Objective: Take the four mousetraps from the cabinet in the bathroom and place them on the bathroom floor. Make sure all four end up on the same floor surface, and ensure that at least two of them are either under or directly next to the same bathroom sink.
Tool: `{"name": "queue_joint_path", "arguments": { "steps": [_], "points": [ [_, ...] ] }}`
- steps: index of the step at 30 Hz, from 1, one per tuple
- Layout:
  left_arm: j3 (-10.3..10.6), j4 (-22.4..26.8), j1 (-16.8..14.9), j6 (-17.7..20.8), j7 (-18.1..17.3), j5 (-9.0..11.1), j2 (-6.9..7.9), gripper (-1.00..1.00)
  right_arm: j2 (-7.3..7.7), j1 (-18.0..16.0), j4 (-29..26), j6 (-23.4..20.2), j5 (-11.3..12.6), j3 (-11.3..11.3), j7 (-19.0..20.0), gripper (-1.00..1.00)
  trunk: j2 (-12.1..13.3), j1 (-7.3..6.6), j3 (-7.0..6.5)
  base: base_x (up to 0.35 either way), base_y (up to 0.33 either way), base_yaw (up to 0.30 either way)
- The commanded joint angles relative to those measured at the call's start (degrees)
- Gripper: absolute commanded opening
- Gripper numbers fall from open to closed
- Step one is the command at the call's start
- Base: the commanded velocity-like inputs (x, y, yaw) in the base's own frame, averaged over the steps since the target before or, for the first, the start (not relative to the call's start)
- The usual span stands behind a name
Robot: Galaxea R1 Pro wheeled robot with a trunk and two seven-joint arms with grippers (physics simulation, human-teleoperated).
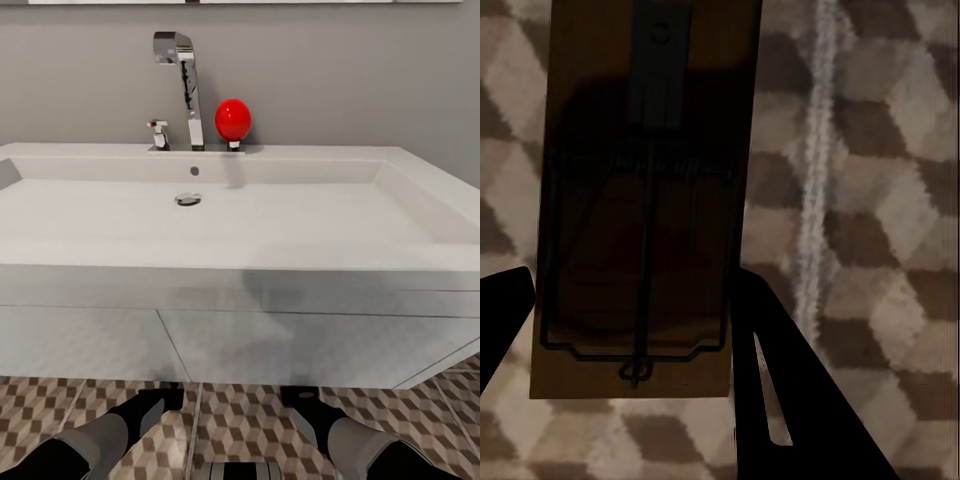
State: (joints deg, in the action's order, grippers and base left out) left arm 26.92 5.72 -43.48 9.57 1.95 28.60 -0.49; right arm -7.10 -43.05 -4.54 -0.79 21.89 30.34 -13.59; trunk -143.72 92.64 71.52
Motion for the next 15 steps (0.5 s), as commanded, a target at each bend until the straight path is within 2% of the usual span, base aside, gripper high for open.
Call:
{"name": "queue_joint_path", "arguments": {
  "steps": [1, 6, 15],
  "points": [
    [0.5, 0.2, 0.0, 0.3, 0.2, 0.5, 0.0, -1.0, 0.04, 0.0, -0.1, 0.6, 0.2, 0.5, -0.2, -1.0, 0.0, -0.01, 0.11, 0.0, 0.0, 0.0],
    [0.5, 0.5, 0.0, 0.3, 0.3, 0.4, -0.05, -1.0, 0.07, -0.1, -0.3, 2.3, -4.4, 0.3, -0.6, -1.0, 0.0, -0.01, 0.37, 0.0, 0.0, 0.0],
    [0.5, 3.7, 0.0, 0.4, 0.6, 0.3, 0.07, -1.0, -0.41, -0.1, -2.7, 2.5, -5.5, 0.2, -0.7, -1.0, 0.0, -0.01, 0.95, 0.0, 0.0, 0.0]
  ]
}}
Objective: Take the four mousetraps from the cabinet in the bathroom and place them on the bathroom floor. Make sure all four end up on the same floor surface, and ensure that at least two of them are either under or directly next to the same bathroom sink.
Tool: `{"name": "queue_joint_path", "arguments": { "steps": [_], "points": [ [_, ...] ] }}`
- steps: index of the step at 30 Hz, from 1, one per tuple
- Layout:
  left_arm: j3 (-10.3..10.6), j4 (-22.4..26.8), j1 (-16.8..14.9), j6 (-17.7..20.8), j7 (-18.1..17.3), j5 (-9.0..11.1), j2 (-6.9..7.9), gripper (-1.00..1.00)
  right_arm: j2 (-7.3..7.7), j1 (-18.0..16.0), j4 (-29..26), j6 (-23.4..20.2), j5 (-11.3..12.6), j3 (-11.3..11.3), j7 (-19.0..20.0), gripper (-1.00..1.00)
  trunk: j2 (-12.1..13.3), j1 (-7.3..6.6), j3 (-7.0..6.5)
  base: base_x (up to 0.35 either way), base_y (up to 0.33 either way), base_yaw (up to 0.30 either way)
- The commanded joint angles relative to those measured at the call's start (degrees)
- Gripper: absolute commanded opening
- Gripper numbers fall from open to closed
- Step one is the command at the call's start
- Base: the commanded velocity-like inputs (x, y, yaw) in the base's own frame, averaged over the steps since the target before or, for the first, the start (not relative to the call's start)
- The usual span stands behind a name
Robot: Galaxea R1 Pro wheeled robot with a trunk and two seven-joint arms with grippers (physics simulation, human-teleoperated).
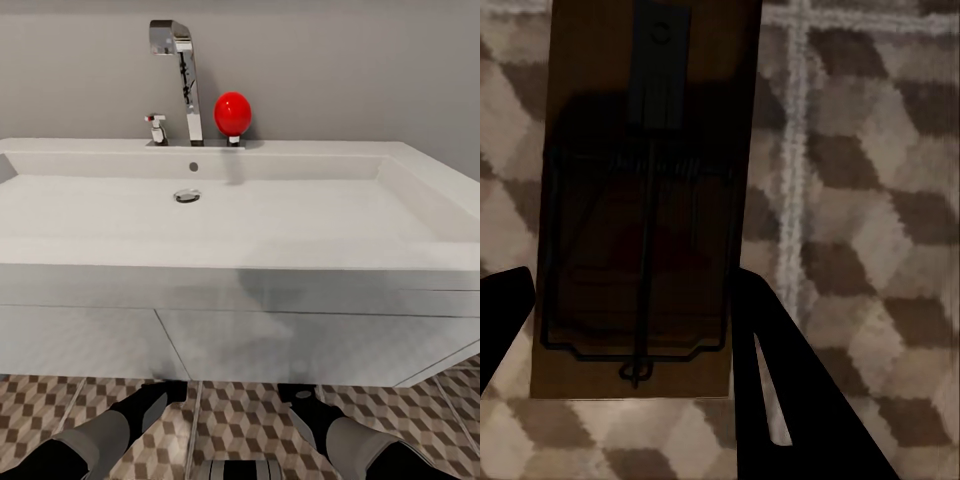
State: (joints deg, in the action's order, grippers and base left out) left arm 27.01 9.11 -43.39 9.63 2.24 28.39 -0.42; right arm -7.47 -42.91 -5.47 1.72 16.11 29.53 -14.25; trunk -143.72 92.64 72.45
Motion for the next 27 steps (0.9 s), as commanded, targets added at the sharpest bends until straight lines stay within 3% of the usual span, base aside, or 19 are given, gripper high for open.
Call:
{"name": "queue_joint_path", "arguments": {
  "steps": [1, 9, 15, 27],
  "points": [
    [0.4, 1.0, -0.1, 0.3, 0.3, 0.5, 0.01, -1.0, -0.06, -0.2, -1.8, 0.0, 0.3, 1.1, -0.1, -1.0, 0.0, -0.01, 0.1, 0.0, 0.0, 0.012],
    [0.4, 4.3, -0.2, 0.4, 0.6, 0.3, 0.0, -1.0, -0.11, -0.2, -4.2, -0.1, 0.1, 1.1, -0.1, -1.0, 0.0, -0.01, 0.62, 0.0, 0.0, 0.061],
    [0.4, 4.4, -0.2, 0.4, 0.7, 0.3, 0.46, -1.0, 0.03, -0.2, -4.3, -0.2, 0.1, 1.1, 0.0, -1.0, 0.0, -0.01, 1.08, 0.0, 0.0, 0.033],
    [0.5, 4.6, -0.2, 0.6, 0.9, 0.2, -0.27, -1.0, 0.24, -0.2, -4.3, 0.0, 0.1, 1.0, 0.1, -1.0, 0.0, -0.01, 1.52, 0.0, 0.0, 0.006]
  ]
}}
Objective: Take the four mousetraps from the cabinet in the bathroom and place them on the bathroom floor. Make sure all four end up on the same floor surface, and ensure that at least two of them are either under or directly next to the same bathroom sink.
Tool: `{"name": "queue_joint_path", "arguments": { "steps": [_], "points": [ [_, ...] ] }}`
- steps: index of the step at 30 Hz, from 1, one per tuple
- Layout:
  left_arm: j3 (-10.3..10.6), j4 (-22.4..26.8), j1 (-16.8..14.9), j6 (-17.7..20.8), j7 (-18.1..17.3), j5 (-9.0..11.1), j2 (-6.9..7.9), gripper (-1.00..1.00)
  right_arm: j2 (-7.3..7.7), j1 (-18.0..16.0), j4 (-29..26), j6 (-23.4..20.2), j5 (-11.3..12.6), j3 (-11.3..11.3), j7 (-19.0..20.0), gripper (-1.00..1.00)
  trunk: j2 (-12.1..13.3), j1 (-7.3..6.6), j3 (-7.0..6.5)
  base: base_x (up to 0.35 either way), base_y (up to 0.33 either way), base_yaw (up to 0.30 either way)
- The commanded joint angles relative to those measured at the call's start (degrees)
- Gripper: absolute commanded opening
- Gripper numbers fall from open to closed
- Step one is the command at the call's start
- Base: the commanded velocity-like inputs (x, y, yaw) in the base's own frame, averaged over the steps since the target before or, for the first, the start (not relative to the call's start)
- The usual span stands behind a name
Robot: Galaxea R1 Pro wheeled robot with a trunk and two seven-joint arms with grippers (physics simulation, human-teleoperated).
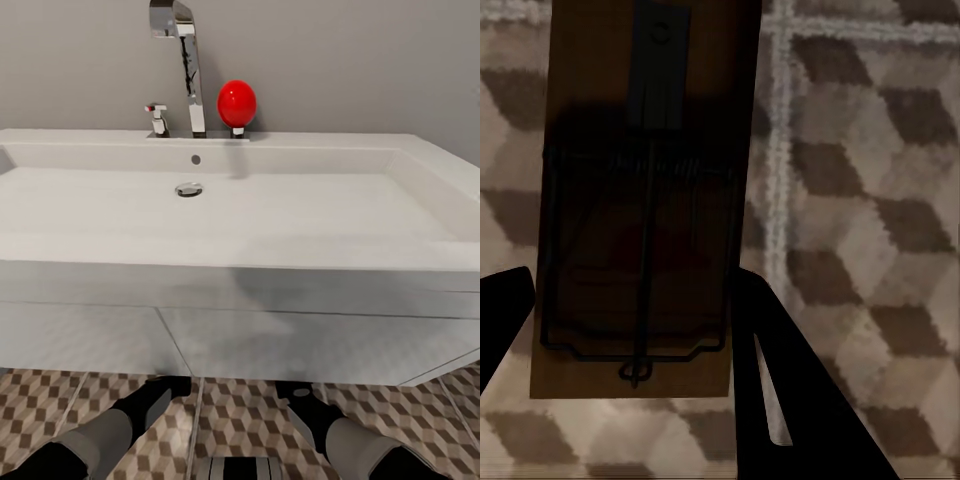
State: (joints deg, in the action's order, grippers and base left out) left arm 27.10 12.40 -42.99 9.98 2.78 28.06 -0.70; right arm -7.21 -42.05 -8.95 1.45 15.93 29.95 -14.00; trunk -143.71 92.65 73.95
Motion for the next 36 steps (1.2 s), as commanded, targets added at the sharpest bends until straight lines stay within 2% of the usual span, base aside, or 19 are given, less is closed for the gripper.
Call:
{"name": "queue_joint_path", "arguments": {
  "steps": [1, 8, 23, 36],
  "points": [
    [0.4, 1.4, -0.6, 0.3, 0.4, 0.5, -0.15, -1.0, 0.03, -1.1, -0.8, 0.3, 0.3, 0.6, -0.2, -1.0, 0.0, -0.02, 0.02, 0.0, 0.0, -0.193],
    [0.5, 3.1, -0.6, 0.1, 0.4, 0.4, -1.37, -1.0, 0.09, -1.1, -0.9, 0.4, 0.4, 0.5, -0.2, -1.0, 0.0, -0.02, 0.02, 0.0, 0.0, -0.167],
    [0.6, 2.8, -0.6, 0.1, 0.4, 0.4, -1.41, -1.0, 0.09, -1.1, -0.9, 0.4, 0.4, 0.5, -0.1, -1.0, 0.0, -0.02, 0.08, 0.0, 0.0, -0.038],
    [0.7, 2.7, -0.6, 0.1, 0.4, 0.4, -1.41, -1.0, 0.18, -1.1, -0.8, 0.4, 0.4, 0.5, -0.1, -1.0, 0.0, -0.02, 0.98, 0.0, 0.0, -0.001]
  ]
}}
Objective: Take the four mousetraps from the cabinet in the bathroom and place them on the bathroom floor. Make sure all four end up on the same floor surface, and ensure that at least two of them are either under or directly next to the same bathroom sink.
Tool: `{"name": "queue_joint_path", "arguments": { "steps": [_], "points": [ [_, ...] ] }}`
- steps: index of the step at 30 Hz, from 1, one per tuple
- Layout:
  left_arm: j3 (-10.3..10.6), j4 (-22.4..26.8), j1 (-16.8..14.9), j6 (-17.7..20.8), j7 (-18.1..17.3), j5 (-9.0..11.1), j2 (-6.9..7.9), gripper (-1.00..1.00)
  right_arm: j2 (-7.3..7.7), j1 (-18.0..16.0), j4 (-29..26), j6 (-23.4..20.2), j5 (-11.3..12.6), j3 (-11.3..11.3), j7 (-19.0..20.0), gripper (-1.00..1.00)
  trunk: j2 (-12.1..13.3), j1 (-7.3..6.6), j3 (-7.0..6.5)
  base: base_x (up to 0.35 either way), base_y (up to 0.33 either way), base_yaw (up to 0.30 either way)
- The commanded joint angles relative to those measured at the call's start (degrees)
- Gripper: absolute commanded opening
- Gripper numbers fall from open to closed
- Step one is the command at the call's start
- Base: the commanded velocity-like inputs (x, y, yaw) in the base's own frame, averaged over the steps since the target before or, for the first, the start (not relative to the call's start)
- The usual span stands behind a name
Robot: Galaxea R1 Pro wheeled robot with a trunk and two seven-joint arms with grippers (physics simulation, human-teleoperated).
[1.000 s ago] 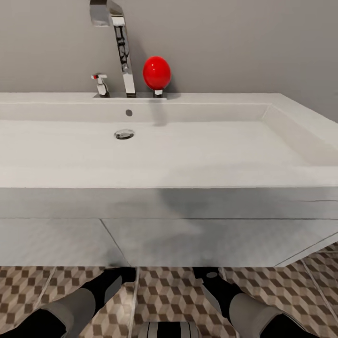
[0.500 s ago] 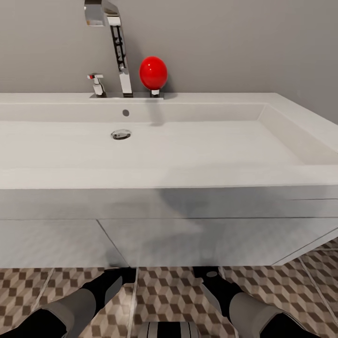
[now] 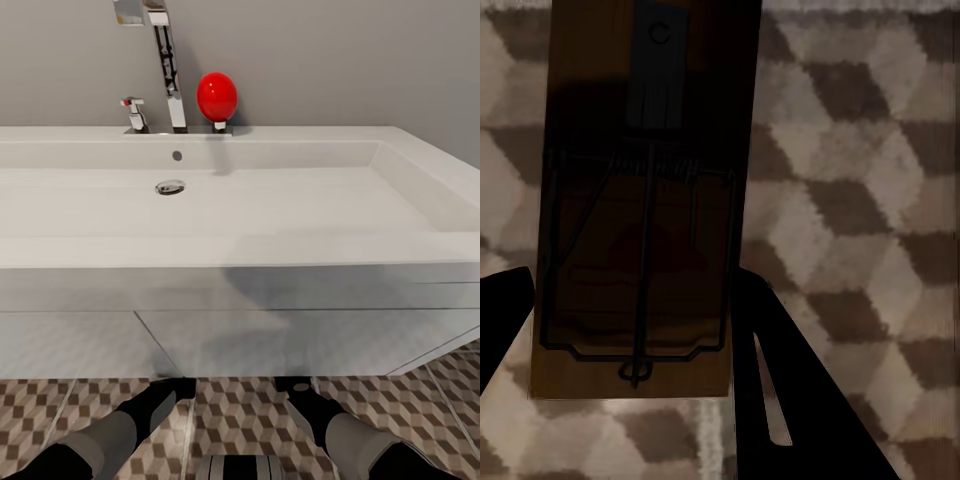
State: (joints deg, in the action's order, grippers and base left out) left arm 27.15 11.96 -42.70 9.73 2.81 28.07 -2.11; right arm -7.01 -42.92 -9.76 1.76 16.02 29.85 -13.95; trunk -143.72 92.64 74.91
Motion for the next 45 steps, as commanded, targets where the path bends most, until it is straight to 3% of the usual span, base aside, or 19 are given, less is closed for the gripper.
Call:
{"name": "queue_joint_path", "arguments": {
  "steps": [1, 26, 28, 34, 45],
  "points": [
    [0.6, 3.1, -0.9, 0.4, 0.4, 0.4, 0.0, -1.0, -0.02, -0.2, 0.0, 0.1, 0.3, 0.6, -0.1, -1.0, 0.0, -0.01, 0.11, 0.0, 0.0, 0.0],
    [0.5, 3.0, -0.9, 0.8, 0.4, 0.5, -0.06, -1.0, -0.16, -0.2, 0.3, -0.7, 0.6, 0.4, -0.5, -1.0, 0.0, -0.01, 1.64, 0.0, 0.0, 0.0],
    [0.5, 3.0, -0.9, 0.9, 0.4, 0.5, -0.07, -1.0, -0.15, -0.2, 0.6, -1.5, 0.9, 0.4, -1.3, -1.0, 0.0, -0.01, 1.64, 0.0, 0.0, 0.0],
    [0.5, 2.3, -0.9, 1.9, 0.4, 0.5, -0.15, -1.0, -0.14, -0.8, 0.7, -10.7, 1.2, 0.1, -5.6, -1.0, 0.0, -0.01, 1.64, 0.0, 0.0, 0.0],
    [0.4, 2.2, -0.9, 2.8, 0.4, 0.5, -0.83, -1.0, -0.12, -2.5, 0.8, -12.5, 1.2, -0.1, -6.0, -1.0, 0.0, -0.01, 1.64, 0.0, 0.0, 0.0]
  ]
}}
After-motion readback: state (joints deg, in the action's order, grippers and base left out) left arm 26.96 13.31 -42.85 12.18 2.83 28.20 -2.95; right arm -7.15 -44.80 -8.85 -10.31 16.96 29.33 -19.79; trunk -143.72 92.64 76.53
